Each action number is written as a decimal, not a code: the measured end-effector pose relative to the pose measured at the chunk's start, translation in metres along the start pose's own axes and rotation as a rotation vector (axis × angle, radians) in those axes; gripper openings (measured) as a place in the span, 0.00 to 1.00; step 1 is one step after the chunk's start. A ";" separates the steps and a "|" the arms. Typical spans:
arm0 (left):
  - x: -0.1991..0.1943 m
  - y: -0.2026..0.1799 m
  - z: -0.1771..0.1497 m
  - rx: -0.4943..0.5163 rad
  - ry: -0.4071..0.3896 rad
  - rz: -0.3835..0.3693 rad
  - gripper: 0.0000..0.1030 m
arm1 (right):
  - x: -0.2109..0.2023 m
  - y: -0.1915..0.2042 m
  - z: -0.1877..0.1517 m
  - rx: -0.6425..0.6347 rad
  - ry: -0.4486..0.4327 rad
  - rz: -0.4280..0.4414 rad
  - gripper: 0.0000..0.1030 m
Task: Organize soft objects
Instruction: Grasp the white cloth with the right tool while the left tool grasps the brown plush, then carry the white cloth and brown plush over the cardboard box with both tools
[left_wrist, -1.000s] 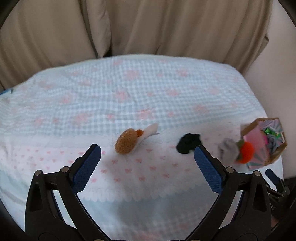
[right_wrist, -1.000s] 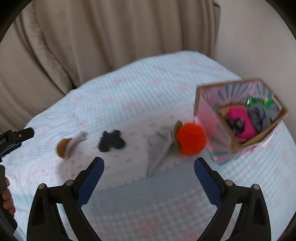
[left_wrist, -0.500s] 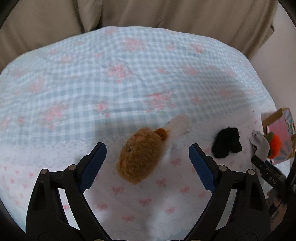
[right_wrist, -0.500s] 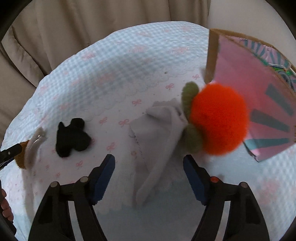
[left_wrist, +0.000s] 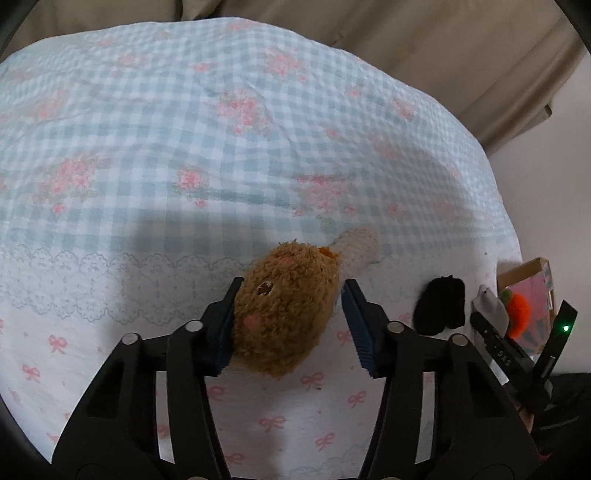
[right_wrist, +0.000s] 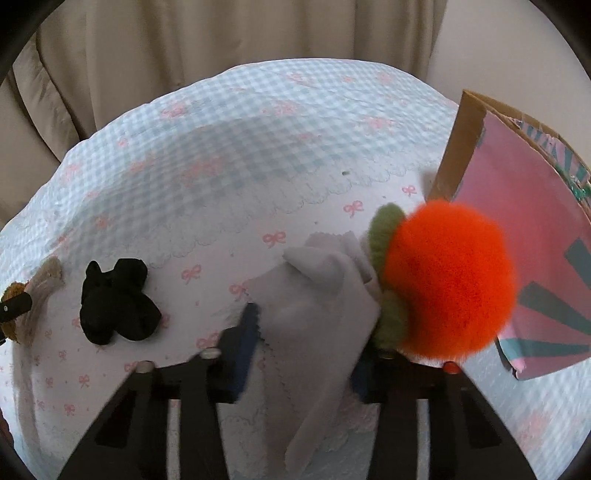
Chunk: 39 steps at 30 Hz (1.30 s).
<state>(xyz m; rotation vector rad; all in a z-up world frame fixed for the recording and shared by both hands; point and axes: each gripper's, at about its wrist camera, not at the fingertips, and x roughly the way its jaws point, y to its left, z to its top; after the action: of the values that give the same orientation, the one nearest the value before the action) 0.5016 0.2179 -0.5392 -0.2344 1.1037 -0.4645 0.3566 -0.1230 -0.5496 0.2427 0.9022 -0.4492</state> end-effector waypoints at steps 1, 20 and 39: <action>-0.001 -0.001 0.000 0.000 -0.002 0.001 0.43 | 0.001 0.000 0.001 -0.004 0.000 0.003 0.30; -0.081 -0.050 0.011 0.054 -0.118 0.041 0.31 | -0.068 -0.004 0.018 -0.024 -0.088 0.076 0.15; -0.255 -0.195 -0.020 0.115 -0.248 0.009 0.31 | -0.266 -0.066 0.075 -0.062 -0.222 0.159 0.15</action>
<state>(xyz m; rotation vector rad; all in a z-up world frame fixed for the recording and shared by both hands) 0.3423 0.1673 -0.2638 -0.1806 0.8323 -0.4760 0.2352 -0.1372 -0.2931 0.2019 0.6731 -0.2934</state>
